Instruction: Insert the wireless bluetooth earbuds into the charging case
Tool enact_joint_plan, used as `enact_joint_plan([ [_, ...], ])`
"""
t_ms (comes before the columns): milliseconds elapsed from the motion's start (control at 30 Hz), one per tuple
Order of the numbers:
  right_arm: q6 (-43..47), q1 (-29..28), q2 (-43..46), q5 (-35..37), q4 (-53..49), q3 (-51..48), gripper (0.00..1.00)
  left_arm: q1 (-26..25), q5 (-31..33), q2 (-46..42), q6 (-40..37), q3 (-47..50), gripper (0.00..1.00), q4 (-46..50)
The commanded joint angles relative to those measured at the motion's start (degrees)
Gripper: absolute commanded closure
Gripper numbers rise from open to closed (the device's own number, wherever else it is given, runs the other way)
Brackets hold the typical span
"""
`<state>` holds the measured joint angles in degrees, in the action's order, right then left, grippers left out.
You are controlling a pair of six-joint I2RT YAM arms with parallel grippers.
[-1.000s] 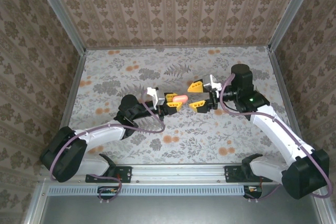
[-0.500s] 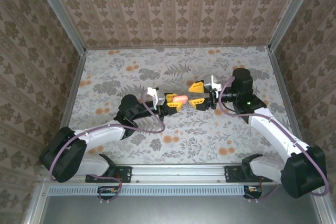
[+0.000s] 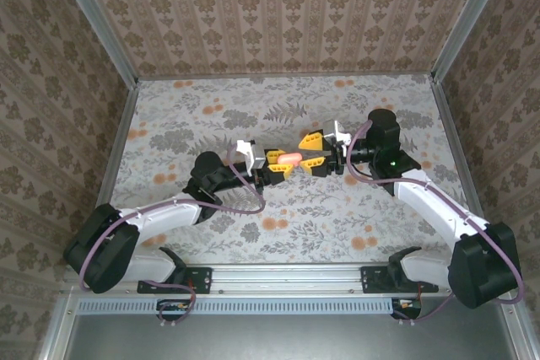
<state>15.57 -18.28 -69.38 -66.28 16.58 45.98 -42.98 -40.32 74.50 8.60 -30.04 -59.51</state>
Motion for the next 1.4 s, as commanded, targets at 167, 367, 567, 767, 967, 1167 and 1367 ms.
enact_joint_plan([
  [167, -0.45, -0.48, -1.44, -2.49, 1.31, 0.43, 0.51, 0.02, -1.08, -1.29, -0.87, -2.69, 0.88, -1.27],
  [367, -0.44, -0.55, -1.8, -3.39, 0.84, 0.97, 0.53, -0.08, -1.09, -1.6, -0.94, -2.65, 0.88, -1.14],
  [567, -0.19, -0.8, -2.16, -4.01, 0.52, 1.3, 0.55, -0.17, -1.0, -1.59, -0.95, -2.57, 0.88, -1.01],
  [767, -0.06, -1.26, -2.59, -4.29, 0.26, 2.0, 0.58, -0.26, -0.91, -1.46, -1.04, -2.56, 0.88, -0.96],
  [967, 0.36, -1.48, -2.95, -4.78, -0.5, 2.79, 0.6, -0.26, -0.83, -1.68, -1.06, -2.4, 0.88, -0.96],
  [1167, 0.95, -1.74, -3.12, -5.03, -1.45, 3.37, 0.63, -0.35, -1.04, -1.73, -1.28, -2.29, 0.88, -0.59],
  [1367, 2.08, -1.77, -3.12, -5.3, -3.05, 3.94, 0.76, -0.46, -0.95, -1.81, -1.83, -2.48, 0.88, 0.16],
])
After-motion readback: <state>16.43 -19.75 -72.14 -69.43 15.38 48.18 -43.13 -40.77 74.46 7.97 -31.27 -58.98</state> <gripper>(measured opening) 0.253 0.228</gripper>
